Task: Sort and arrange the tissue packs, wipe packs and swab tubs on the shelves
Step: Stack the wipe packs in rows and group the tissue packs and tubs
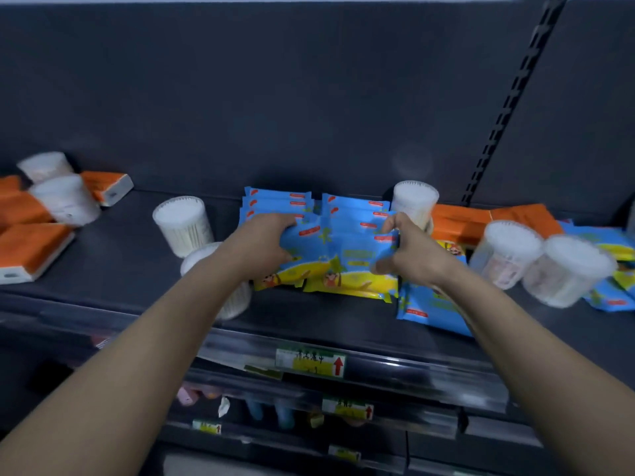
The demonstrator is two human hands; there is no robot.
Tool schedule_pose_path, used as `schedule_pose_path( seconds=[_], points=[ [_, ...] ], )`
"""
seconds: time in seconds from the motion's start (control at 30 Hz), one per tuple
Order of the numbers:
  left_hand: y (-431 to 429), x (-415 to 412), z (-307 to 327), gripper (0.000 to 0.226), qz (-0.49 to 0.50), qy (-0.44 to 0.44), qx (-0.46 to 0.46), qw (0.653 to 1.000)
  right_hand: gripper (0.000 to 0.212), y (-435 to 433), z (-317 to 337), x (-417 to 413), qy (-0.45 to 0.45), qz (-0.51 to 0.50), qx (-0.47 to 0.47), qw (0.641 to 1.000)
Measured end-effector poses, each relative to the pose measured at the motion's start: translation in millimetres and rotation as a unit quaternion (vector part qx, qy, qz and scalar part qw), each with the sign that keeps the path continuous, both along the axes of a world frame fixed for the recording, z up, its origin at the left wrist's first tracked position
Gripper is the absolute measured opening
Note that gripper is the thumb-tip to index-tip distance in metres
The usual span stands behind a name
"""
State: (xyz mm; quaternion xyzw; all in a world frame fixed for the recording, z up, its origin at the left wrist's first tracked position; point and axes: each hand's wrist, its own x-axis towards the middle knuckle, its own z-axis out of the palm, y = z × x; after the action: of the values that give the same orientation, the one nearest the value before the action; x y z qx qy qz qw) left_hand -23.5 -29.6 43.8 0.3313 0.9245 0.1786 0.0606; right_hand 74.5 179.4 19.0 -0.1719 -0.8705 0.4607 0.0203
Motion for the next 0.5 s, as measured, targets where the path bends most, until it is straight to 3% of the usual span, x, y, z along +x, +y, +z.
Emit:
schedule_pose_path(
  seconds=[0.13,0.27,0.4,0.5],
  points=[
    [0,-12,-5,0.045,0.002,0.019,-0.129,0.992,0.048,-2,0,-8,-0.050,0.029,0.129,0.990],
    [0,-27,-9,0.050,-0.017,0.047,-0.209,0.977,0.048,-11,-1,-11,-0.090,0.057,0.190,0.976],
    [1,-42,-13,0.052,-0.039,0.051,-0.245,0.967,0.077,-19,-3,-16,-0.146,0.087,0.242,0.955],
    [-1,-52,-20,0.077,-0.071,0.062,-0.260,0.961,0.092,-26,-2,-21,-0.200,0.083,0.274,0.937]
  ],
)
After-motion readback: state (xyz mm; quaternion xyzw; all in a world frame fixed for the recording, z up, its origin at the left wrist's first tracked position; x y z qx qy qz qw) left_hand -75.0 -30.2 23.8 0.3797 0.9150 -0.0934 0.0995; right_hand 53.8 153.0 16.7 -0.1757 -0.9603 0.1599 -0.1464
